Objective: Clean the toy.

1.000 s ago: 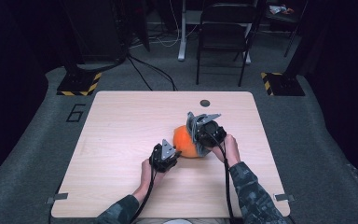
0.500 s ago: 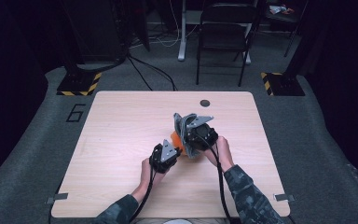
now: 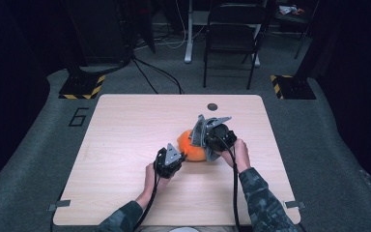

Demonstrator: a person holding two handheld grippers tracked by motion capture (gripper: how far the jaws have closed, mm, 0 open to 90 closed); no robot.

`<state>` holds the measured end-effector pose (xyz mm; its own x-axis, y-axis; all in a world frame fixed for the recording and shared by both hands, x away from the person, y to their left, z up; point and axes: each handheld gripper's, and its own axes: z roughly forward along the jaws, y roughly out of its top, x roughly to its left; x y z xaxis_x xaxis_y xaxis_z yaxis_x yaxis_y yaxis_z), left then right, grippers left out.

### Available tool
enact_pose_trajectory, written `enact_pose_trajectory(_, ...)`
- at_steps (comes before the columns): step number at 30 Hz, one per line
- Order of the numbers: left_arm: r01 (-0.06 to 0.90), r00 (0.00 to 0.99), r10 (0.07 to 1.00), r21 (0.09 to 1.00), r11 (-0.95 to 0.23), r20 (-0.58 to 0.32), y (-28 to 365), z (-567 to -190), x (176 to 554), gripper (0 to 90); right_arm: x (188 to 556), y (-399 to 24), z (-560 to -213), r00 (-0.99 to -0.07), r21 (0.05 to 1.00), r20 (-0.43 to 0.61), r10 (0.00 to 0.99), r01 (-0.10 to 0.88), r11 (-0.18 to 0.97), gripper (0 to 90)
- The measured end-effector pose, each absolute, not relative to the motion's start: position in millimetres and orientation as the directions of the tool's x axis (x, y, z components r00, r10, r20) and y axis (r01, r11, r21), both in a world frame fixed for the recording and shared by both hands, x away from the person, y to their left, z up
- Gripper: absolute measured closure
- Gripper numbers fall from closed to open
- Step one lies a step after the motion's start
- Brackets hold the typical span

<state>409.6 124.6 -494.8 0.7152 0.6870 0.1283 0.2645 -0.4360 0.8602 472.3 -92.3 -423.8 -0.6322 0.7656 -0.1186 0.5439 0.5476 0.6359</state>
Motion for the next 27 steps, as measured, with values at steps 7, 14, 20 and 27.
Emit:
enact_pose_trajectory(7, 0.269, 0.718, 0.686, 0.859, -0.435, 0.122, 125, -495, 410, 84.4, 480, -103, -430, -0.621, 0.608, -0.131, 0.773, 0.565, 0.557, 70.1)
enact_pose_trajectory(14, 0.279, 0.714, 0.691, 0.86, -0.428, 0.112, 126, -496, 411, 84.4, 489, -116, -444, -0.583, 0.565, -0.134, 0.802, 0.62, 0.545, 70.2)
enact_pose_trajectory(20, 0.286, 0.716, 0.692, 0.863, -0.417, 0.097, 127, -497, 412, 84.3, 495, -119, -467, -0.565, 0.474, -0.191, 0.802, 0.663, 0.58, 70.1)
enact_pose_trajectory(27, 0.286, 0.72, 0.687, 0.861, -0.422, 0.098, 128, -497, 412, 84.3, 494, -125, -456, -0.557, 0.51, -0.137, 0.819, 0.669, 0.54, 70.0)
